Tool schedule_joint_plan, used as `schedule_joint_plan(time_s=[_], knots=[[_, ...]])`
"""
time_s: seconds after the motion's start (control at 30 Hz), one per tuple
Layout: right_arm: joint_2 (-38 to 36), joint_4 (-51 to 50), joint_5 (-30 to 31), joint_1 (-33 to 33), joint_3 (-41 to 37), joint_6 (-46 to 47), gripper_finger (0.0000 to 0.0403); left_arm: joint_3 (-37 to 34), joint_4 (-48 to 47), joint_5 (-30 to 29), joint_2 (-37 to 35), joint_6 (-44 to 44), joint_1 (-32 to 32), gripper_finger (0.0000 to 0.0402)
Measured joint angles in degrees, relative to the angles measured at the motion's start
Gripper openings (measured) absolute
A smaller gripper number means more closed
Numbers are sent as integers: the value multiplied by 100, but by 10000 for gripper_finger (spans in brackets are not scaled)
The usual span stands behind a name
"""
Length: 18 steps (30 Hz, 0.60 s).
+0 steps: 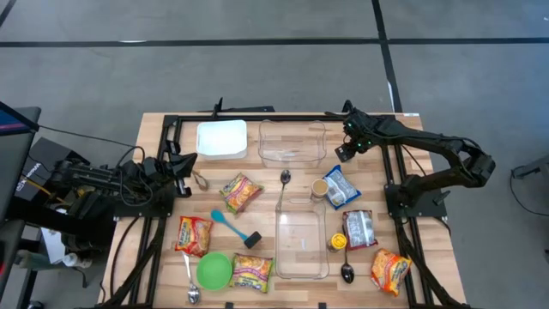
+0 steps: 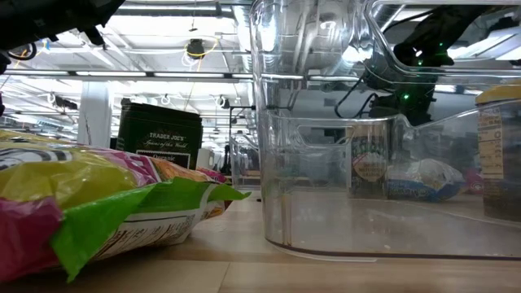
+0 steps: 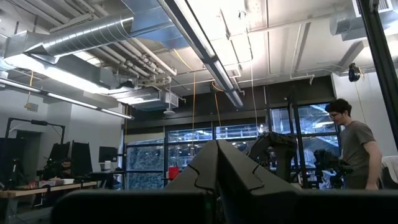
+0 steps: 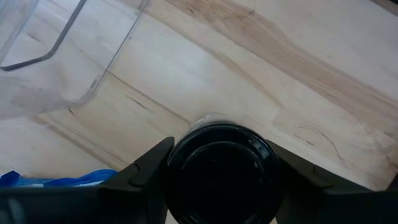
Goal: Pick & Place Food Item
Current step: Put the black seasoning bottle into the top transparent bin
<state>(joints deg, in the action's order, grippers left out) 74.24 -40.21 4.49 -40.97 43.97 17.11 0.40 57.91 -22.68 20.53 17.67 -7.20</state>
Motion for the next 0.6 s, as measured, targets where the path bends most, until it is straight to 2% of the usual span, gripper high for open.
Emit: schedule_joint_plan(time_s=[0.13, 0.27, 0.6], knots=[[0, 1, 0, 0, 0, 2, 211, 0, 0, -1, 0, 0, 0, 0], [0, 1, 0, 0, 0, -1, 199, 0, 2, -2, 0, 0, 0, 0], [4, -192, -1, -3, 214, -14, 206, 0, 0, 0, 0, 0, 0, 0]])
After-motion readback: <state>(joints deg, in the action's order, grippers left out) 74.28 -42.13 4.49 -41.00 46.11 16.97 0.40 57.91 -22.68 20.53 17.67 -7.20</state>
